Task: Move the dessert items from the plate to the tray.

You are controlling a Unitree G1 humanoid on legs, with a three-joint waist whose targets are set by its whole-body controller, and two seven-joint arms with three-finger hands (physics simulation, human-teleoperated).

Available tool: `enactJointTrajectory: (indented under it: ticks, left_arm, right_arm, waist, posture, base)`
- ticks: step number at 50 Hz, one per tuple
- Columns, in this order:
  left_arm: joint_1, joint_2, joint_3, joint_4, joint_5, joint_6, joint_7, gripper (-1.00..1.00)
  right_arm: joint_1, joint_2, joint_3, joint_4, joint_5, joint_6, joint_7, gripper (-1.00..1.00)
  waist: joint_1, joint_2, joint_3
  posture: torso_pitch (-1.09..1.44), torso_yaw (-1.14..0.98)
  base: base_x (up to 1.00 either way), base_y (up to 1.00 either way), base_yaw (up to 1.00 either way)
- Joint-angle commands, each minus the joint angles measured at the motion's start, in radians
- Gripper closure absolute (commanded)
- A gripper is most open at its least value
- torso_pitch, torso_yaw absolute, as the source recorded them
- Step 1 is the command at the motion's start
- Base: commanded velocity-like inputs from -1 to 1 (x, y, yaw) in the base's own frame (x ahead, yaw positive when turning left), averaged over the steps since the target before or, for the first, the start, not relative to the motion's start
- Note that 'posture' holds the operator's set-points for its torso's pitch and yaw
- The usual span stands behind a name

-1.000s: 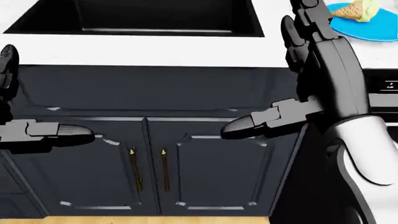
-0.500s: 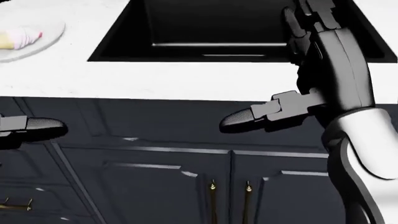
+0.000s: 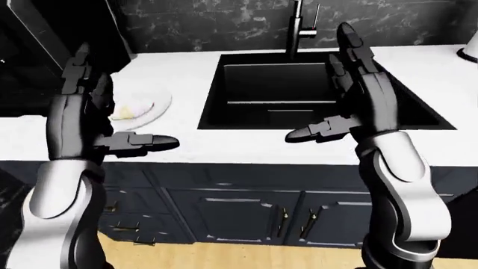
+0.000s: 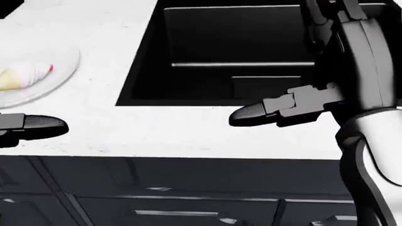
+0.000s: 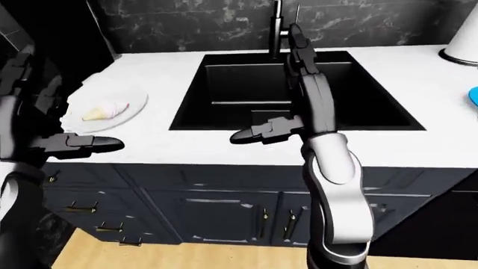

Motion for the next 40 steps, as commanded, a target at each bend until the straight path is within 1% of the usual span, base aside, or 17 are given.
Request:
enactJointTrajectory:
  ticks: [1,2,3,4,5,6,7,9,10,14,18,20,22,23,26,32,40]
  left_arm:
    - [-0.013,0.013,0.011,-0.007,0.005,-0.016,0.004,-1.0]
    - [-0.014,0.013,0.012,-0.008,0.004,-0.015,0.005,-1.0]
    - [-0.014,0.013,0.012,-0.008,0.004,-0.015,0.005,-1.0]
    - [-0.013,0.012,0.011,-0.006,0.005,-0.018,0.005,-1.0]
    - [-0.009,0.012,0.01,-0.005,0.007,-0.022,0.004,-1.0]
    - [-0.007,0.01,0.01,-0.004,0.006,-0.024,0.003,-1.0]
    - [-0.006,0.01,0.01,-0.002,0.008,-0.027,0.003,-1.0]
    - [-0.009,0.014,0.009,0.0,0.01,-0.026,0.001,-1.0]
    - [-0.012,0.021,0.004,0.001,0.016,-0.024,-0.003,-1.0]
    - [-0.023,0.055,-0.021,0.01,0.047,-0.005,-0.051,-1.0]
    - [-0.11,0.123,-0.05,0.062,0.136,0.037,-0.108,-1.0]
    - [-0.198,0.157,-0.066,0.106,0.171,0.072,-0.138,-1.0]
    - [-0.253,0.186,-0.103,0.167,0.22,0.077,-0.18,-1.0]
    - [-0.287,0.209,-0.137,0.229,0.272,0.044,-0.193,-1.0]
    - [-0.392,0.235,-0.221,0.421,0.444,-0.031,-0.28,-1.0]
    - [-0.58,0.197,-0.286,0.704,0.753,-0.106,-0.439,-1.0]
    - [-0.621,0.155,-0.247,0.899,0.962,-0.28,-0.548,-1.0]
  right_arm:
    - [-0.02,-0.001,0.006,-0.013,0.0,-0.018,0.0,-1.0]
    - [-0.018,-0.002,0.007,-0.01,-0.005,-0.022,0.001,-1.0]
    - [-0.018,-0.003,0.007,-0.008,-0.009,-0.022,0.0,-1.0]
    - [-0.018,0.005,0.001,-0.012,0.001,-0.031,-0.001,-1.0]
    - [-0.016,0.006,-0.002,-0.015,0.006,-0.028,-0.003,-1.0]
    - [-0.014,0.003,-0.003,-0.016,0.004,-0.03,-0.006,-1.0]
    - [-0.011,0.007,-0.008,-0.019,0.013,-0.03,-0.01,-1.0]
    - [-0.011,0.005,-0.011,-0.022,0.02,-0.031,-0.021,-1.0]
    - [-0.008,0.004,-0.012,-0.027,0.026,-0.032,-0.02,-1.0]
    - [0.0,-0.003,-0.014,-0.032,0.033,-0.029,-0.028,-1.0]
    - [0.008,-0.004,-0.013,-0.039,0.038,-0.034,-0.032,-1.0]
    - [0.015,-0.002,-0.013,-0.039,0.042,-0.037,-0.032,-1.0]
    - [0.016,-0.002,-0.012,-0.04,0.042,-0.037,-0.03,-1.0]
    - [0.017,-0.004,-0.012,-0.041,0.04,-0.037,-0.03,-1.0]
    - [0.017,-0.006,-0.017,-0.049,0.044,-0.03,-0.029,-1.0]
    - [0.017,-0.008,-0.021,-0.049,0.055,-0.038,-0.029,-1.0]
    - [0.023,-0.008,-0.016,-0.037,0.056,-0.055,-0.028,-1.0]
  waist:
    - [0.004,-0.01,-0.009]
    - [0.004,-0.007,-0.007]
    - [-0.003,0.031,-0.015]
    - [-0.005,0.072,0.008]
    - [0.0,0.14,0.001]
    - [0.009,0.166,-0.002]
    - [0.01,0.092,0.019]
    - [0.012,0.086,-0.01]
    - [0.01,0.083,-0.011]
    - [0.013,0.064,-0.002]
    - [0.019,0.045,0.006]
    - [0.023,0.023,0.002]
    - [0.034,-0.02,-0.006]
    - [0.031,0.019,0.001]
    - [0.03,0.02,-0.016]
    - [0.024,0.027,-0.024]
    - [0.015,0.021,-0.029]
  posture:
    - [0.0,0.0]
    - [0.0,0.0]
    - [0.0,0.0]
    - [0.0,0.0]
    - [0.0,0.0]
    - [0.0,0.0]
    - [0.0,0.0]
    - [0.0,0.0]
    - [0.0,0.0]
    - [0.0,0.0]
    - [0.0,0.0]
    - [0.0,0.0]
    - [0.0,0.0]
    - [0.0,0.0]
    - [0.0,0.0]
    - [0.0,0.0]
    - [0.0,0.0]
  base:
    - [0.0,0.93,0.0]
    - [0.0,0.48,0.0]
    - [0.0,0.0,0.0]
    - [0.0,0.0,0.0]
    - [0.0,0.0,0.0]
    - [0.0,0.0,0.0]
    - [0.0,0.0,0.0]
    - [0.0,0.0,0.0]
    - [0.0,0.0,0.0]
    - [0.0,0.0,0.0]
    - [0.0,0.0,0.0]
    - [0.0,0.0,0.0]
    - [0.0,0.0,0.0]
    - [0.0,0.0,0.0]
    - [0.0,0.0,0.0]
    - [0.0,0.0,0.0]
    - [0.0,0.0,0.0]
